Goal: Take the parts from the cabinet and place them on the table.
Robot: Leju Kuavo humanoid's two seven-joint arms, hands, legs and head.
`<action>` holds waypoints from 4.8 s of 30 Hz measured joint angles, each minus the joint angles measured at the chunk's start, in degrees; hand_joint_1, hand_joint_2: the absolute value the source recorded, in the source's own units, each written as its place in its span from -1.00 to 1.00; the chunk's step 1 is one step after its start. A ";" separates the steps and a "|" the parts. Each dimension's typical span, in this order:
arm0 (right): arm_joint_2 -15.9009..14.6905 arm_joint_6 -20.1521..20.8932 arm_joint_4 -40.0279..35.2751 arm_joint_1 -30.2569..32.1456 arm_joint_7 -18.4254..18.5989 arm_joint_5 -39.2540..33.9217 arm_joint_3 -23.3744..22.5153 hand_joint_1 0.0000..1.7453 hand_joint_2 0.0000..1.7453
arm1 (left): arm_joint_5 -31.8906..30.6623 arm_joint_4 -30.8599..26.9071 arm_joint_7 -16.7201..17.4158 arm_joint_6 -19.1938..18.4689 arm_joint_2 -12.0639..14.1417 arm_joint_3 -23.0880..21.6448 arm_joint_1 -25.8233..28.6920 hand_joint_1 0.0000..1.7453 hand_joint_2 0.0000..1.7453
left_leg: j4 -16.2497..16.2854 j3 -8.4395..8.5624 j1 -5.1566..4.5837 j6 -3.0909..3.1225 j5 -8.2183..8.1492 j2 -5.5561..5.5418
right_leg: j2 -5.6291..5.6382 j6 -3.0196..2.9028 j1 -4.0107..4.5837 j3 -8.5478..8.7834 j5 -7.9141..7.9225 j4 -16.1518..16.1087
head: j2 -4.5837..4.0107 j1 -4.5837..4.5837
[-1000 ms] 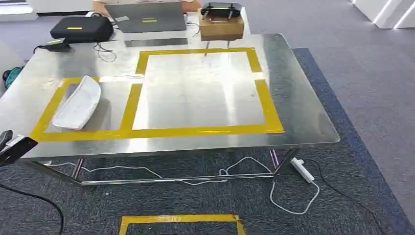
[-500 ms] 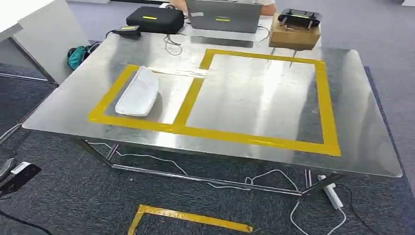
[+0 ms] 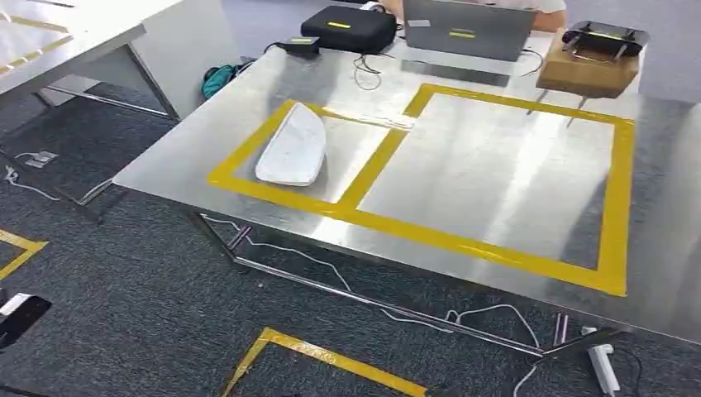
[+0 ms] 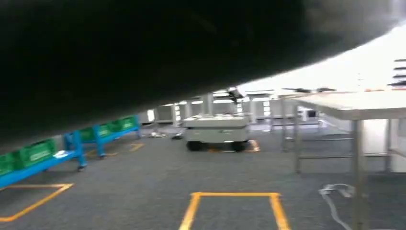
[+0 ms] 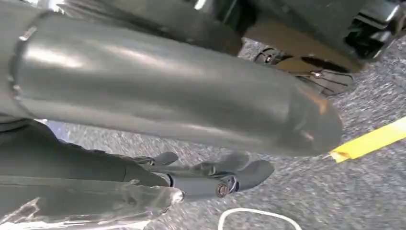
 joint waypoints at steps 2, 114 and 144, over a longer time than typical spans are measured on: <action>0.00 0.00 0.00 -0.05 0.07 -0.02 0.00 -1.00 -1.00 | 0.02 0.30 -0.48 0.04 -0.24 1.00 -0.18 -1.00 -1.00 | -8.59 5.38 -0.37 0.15 1.90 5.01 | -1.26 0.64 0.46 0.37 -0.43 0.04 | 0.02 -0.09; 2.69 -1.38 0.92 -0.17 3.02 1.97 -0.24 -1.00 -1.00 | 4.92 53.20 15.12 -16.41 -18.25 28.19 -5.34 -1.00 -1.00 | -9.99 5.45 -0.04 0.65 2.69 -9.14 | 7.09 0.88 -0.56 0.30 0.44 0.35 | 0.00 1.51; 2.73 -1.31 1.01 -0.05 2.99 2.21 -0.24 -1.00 -1.00 | 3.82 53.53 15.04 -17.05 -18.05 28.19 -5.35 -1.00 -1.00 | -10.34 5.72 0.30 0.15 2.90 -9.86 | 8.81 1.65 -0.86 0.11 0.44 0.69 | 0.02 1.31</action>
